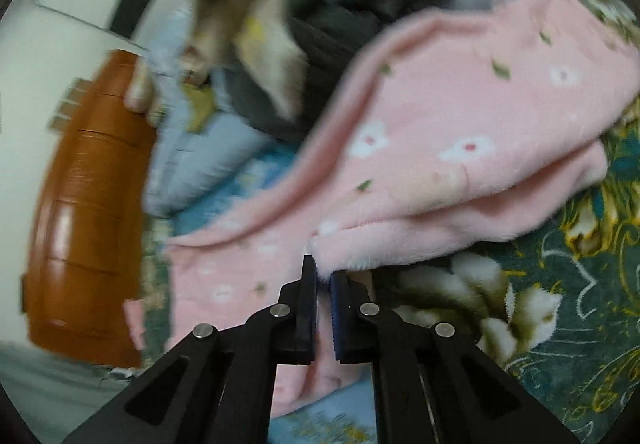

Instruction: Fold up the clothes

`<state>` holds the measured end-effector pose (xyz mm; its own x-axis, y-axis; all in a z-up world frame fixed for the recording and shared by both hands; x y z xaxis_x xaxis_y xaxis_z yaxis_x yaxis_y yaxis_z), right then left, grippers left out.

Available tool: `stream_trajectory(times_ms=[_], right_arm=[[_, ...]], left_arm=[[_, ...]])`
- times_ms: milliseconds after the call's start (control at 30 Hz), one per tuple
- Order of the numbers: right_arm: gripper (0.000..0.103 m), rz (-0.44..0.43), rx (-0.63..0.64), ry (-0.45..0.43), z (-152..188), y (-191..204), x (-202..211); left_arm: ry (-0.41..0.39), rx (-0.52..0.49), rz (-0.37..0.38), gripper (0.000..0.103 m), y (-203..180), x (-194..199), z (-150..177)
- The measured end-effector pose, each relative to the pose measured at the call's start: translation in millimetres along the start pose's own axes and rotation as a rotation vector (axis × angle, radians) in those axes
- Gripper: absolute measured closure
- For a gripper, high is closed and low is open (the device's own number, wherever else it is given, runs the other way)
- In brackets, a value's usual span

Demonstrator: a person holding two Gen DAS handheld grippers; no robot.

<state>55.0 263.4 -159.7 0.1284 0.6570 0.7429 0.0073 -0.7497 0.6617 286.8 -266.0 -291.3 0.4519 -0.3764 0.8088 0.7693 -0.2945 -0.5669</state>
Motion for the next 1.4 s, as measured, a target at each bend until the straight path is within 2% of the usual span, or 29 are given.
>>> stream_trajectory(times_ms=[167, 333, 433, 467, 500, 567, 700, 767, 867, 933, 1000, 1033, 1100, 1133, 1167, 1267, 1367, 1400], right_arm=[[0.098, -0.14, 0.037, -0.077, 6.1, 15.2, 54.7], [0.098, -0.171, 0.064, -0.125, 18.6, 24.6, 90.4], [0.098, -0.152, 0.08, -0.142, 27.9, 26.6, 105.7], [0.098, -0.142, 0.082, -0.145, 29.9, 26.3, 108.8], [0.098, -0.137, 0.075, -0.147, 30.9, 23.7, 112.3], [0.098, -0.126, 0.063, -0.156, 31.8, 19.0, 119.5], [0.098, -0.11, 0.082, -0.214, 17.4, 24.5, 141.0], [0.098, -0.103, 0.118, -0.253, 10.3, 35.3, 155.8], [0.098, -0.088, 0.236, -0.336, 5.5, 67.8, 185.0], [0.098, -0.059, 0.33, -0.378, 12.0, 87.0, 196.6], [0.098, -0.037, 0.348, -0.345, 24.8, 83.9, 185.9], [0.098, -0.029, 0.327, -0.302, 31.6, 74.8, 173.4], [0.098, 0.009, 0.226, -0.164, 48.3, 40.0, 132.8], [0.098, 0.059, 0.17, -0.09, 59.6, 19.0, 109.9], [0.098, 0.093, 0.115, -0.03, 70.2, -0.7, 91.7], [0.098, 0.115, -0.039, 0.078, 98.5, -52.5, 58.8], [0.098, 0.128, -0.133, 0.126, 113.3, -85.0, 48.1], [0.098, 0.132, -0.147, 0.131, 113.8, -90.5, 48.5]], left_arm=[[0.027, -0.044, -0.035, 0.081, -8.1, -4.7, -7.4], [0.061, -0.091, -0.08, 0.081, -20.8, -11.3, -15.7], [0.072, -0.137, -0.104, 0.082, -33.1, -13.9, -18.8], [0.075, -0.158, -0.114, 0.085, -38.4, -15.0, -19.5], [0.079, -0.179, -0.123, 0.094, -43.7, -16.1, -20.2], [0.071, -0.229, -0.156, 0.097, -55.8, -15.2, -20.1], [0.01, -0.318, -0.138, 0.098, -89.0, 7.8, -27.5], [-0.056, -0.357, -0.065, 0.099, -115.7, 38.1, -34.9], [-0.159, -0.433, 0.014, 0.101, -148.3, 85.1, -35.1], [-0.22, -0.478, 0.021, 0.102, -159.0, 110.8, -33.7], [-0.256, -0.499, -0.02, 0.102, -149.3, 123.0, -31.4], [-0.239, -0.478, -0.053, 0.102, -138.4, 117.3, -33.4], [-0.191, -0.424, -0.117, 0.102, -112.8, 100.9, -37.3], [-0.161, -0.391, -0.148, 0.102, -97.8, 90.8, -38.9], [-0.133, -0.364, -0.154, 0.101, -86.7, 81.9, -38.5], [-0.052, -0.283, -0.165, 0.102, -54.8, 55.7, -36.6], [-0.007, -0.212, -0.119, 0.101, -40.4, 40.1, -36.1], [0.006, -0.19, -0.082, 0.101, -39.5, 36.9, -37.3]])
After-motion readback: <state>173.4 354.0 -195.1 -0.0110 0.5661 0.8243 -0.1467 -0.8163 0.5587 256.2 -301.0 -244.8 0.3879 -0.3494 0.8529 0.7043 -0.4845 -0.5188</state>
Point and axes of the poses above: each gripper's, at about its wrist camera, not at the fingertips, and x roughly against the way its jaws point, y to its left, z to its underside, the point moved 2 cm from there along -x, roughly the way its jaws point, and after that the axes turned 14 degrees about y, right-handed, at the moved point
